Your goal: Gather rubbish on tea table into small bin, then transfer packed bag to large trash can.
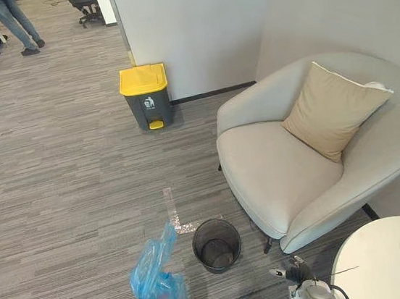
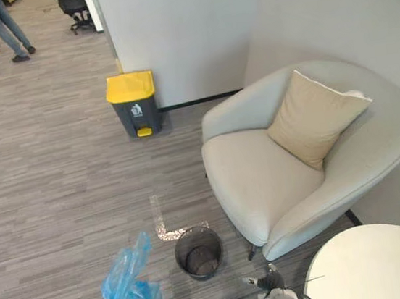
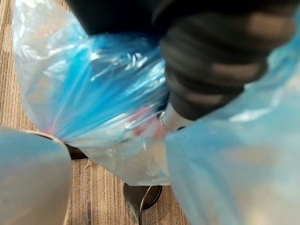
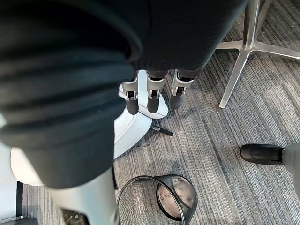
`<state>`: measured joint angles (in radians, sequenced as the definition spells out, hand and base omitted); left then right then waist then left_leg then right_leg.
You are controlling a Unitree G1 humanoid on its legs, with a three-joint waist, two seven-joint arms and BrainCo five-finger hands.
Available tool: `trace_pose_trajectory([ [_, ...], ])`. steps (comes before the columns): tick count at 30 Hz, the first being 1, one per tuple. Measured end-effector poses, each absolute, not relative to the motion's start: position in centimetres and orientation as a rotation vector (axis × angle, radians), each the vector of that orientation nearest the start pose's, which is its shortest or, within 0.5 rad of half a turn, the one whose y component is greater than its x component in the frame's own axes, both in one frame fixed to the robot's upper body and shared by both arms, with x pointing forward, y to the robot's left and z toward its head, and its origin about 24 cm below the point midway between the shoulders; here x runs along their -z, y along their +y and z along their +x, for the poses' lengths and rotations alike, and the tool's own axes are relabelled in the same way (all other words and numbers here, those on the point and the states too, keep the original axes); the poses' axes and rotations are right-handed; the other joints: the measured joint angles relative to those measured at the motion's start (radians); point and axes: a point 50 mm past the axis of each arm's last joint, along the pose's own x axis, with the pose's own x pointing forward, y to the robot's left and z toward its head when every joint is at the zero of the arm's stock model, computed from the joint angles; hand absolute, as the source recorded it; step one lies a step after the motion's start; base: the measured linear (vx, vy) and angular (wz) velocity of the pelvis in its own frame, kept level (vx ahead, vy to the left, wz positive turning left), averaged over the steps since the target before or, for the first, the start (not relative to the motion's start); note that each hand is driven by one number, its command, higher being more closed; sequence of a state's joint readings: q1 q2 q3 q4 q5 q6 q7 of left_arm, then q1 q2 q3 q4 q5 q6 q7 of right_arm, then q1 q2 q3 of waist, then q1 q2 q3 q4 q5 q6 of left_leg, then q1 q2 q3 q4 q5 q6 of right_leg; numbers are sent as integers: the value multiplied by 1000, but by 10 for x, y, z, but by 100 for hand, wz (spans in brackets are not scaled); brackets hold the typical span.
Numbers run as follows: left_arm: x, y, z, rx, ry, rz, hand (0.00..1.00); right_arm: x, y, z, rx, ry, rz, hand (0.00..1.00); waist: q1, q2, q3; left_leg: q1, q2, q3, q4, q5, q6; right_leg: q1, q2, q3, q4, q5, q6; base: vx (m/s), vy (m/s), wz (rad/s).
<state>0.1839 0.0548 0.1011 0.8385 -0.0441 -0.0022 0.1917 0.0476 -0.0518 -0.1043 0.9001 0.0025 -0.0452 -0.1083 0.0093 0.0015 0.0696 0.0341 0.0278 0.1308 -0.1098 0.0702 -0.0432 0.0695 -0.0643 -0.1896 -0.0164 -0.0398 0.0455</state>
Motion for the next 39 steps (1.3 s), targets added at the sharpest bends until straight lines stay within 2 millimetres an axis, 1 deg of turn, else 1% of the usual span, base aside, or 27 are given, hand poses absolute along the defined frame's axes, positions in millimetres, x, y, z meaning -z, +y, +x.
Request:
trace_pose_trajectory([
  [4,147,194,104,-378,986,13,100,141,-189,141,267,902,-33,0,3,4,27,-34,5,-35,6,14,-1,-21,-2,-46,24,-13,-4,-28,-24,32],
  [5,144,191,113,-373,956,-2,100,138,-188,148,267,883,-33,0,9,3,25,-90,9,-37,11,46,-5,-82,-6,-76,73,-24,-13,-29,-24,46],
  [7,138,191,124,-370,906,-9,100,133,-185,160,264,850,-30,0,8,-9,32,-155,2,-60,30,93,-30,-142,-17,-96,120,-29,-24,-82,-13,58],
  [8,133,189,135,-358,865,-16,100,129,-183,165,267,819,-25,0,4,-25,45,-182,-7,-48,83,74,-57,-155,-52,-129,125,-22,-44,-136,7,47],
  [9,132,186,137,-367,856,-36,100,125,-184,171,280,796,-17,0,10,-32,52,-206,12,18,323,-105,11,-142,-65,-133,139,-25,-50,-116,16,32],
  [10,132,184,135,-369,861,-43,100,124,-184,172,283,785,-15,0,10,-32,53,-204,23,41,405,-150,13,-135,-67,-131,149,-25,-50,-87,40,-19],
  [11,134,179,132,-365,869,-63,100,120,-185,174,294,761,-11,0,9,-28,55,-170,57,75,536,-222,-37,-124,-71,-128,172,-25,-50,-76,71,-18],
  [13,133,174,136,-340,857,-78,100,119,-188,174,313,753,-6,0,-3,-6,46,-146,81,72,564,-278,-82,-136,-69,-126,189,-26,-46,-157,176,-20],
  [14,131,172,142,-329,842,-78,100,119,-191,173,324,758,-3,0,-3,14,42,-148,75,76,508,-299,-60,-170,-64,-112,213,-23,-27,-192,200,-13],
  [15,129,170,145,-320,834,-76,100,119,-189,174,328,760,6,0,-3,9,41,-135,64,75,472,-301,-55,-184,-64,-108,217,-21,-17,-196,157,-4],
  [16,127,175,150,-311,819,-49,100,124,-182,169,318,795,23,0,-11,-19,43,-114,33,82,387,-277,2,-214,-82,-95,226,-10,-5,-193,116,-3],
  [17,125,179,155,-299,806,-25,100,130,-176,161,313,839,36,0,-9,-45,50,-100,6,98,333,-239,15,-231,-102,-76,225,11,-2,-193,95,-9],
  [19,127,179,149,-302,821,-23,100,134,-175,154,318,875,29,0,-8,-52,47,-94,-11,109,318,-227,28,-238,-113,-56,223,31,7,-226,105,-26],
  [21,129,178,144,-305,834,-25,100,135,-175,153,314,878,7,0,-8,-48,53,-83,-26,124,303,-220,40,-240,-127,-41,229,43,18,-202,84,-20],
  [24,132,178,137,-310,852,-27,100,136,-173,149,302,889,-4,0,-7,-44,57,-80,-29,115,298,-218,52,-255,-139,-4,306,13,3,-128,15,19],
  [25,133,179,134,-315,859,-26,100,137,-172,146,301,896,-2,0,-6,-39,60,-79,-19,103,300,-217,51,-267,-134,21,393,-29,-12,-24,-97,51],
  [26,134,180,128,-326,873,-29,100,138,-173,144,305,903,-1,0,-6,-38,59,-85,-8,77,306,-217,45,-273,-119,65,499,-79,0,-11,-96,58],
  [27,134,181,127,-330,873,-30,100,139,-173,143,307,905,-1,0,-4,-42,57,-90,-5,66,307,-216,41,-272,-110,87,526,-97,5,5,-209,71],
  [28,134,183,128,-333,869,-25,100,140,-173,140,310,910,0,0,-3,-54,50,-101,-6,42,307,-215,31,-256,-98,126,525,-124,5,22,-167,72],
  [29,133,186,128,-343,863,-22,100,140,-172,139,312,915,3,0,-1,-79,36,-108,-16,17,306,-204,10,-223,-94,155,444,-167,18,68,-309,76],
  [30,135,187,127,-369,874,-42,100,140,-172,140,318,915,13,0,10,-84,21,-123,-13,5,308,-181,-8,-202,-90,139,374,-200,24,65,-204,46],
  [31,134,186,128,-373,871,-52,100,140,-173,140,324,912,11,0,21,-85,19,-124,-6,2,300,-178,-11,-201,-82,132,356,-193,23,66,-194,19],
  [32,136,183,126,-382,878,-65,100,140,-176,141,328,908,5,0,27,-57,12,-123,13,-8,285,-161,-15,-184,-61,117,320,-175,23,55,-98,12],
  [34,138,181,123,-382,894,-69,100,143,-176,137,328,935,6,0,28,-46,7,-98,21,-28,245,-141,-24,-149,-46,99,279,-162,19,109,-116,20],
  [36,141,181,120,-381,915,-68,100,147,-175,133,331,961,13,0,28,-42,2,-65,20,-46,194,-121,-25,-116,-39,87,244,-150,7,136,-64,16],
  [38,142,180,120,-372,925,-62,100,147,-175,132,337,965,18,0,28,-33,-4,-67,15,-61,182,-112,-26,-99,-40,74,230,-144,9,158,-20,21],
  [39,142,179,121,-369,923,-61,100,147,-175,132,338,966,19,0,28,-36,-2,-69,12,-62,182,-112,-26,-94,-40,66,227,-143,9,162,-10,31],
])
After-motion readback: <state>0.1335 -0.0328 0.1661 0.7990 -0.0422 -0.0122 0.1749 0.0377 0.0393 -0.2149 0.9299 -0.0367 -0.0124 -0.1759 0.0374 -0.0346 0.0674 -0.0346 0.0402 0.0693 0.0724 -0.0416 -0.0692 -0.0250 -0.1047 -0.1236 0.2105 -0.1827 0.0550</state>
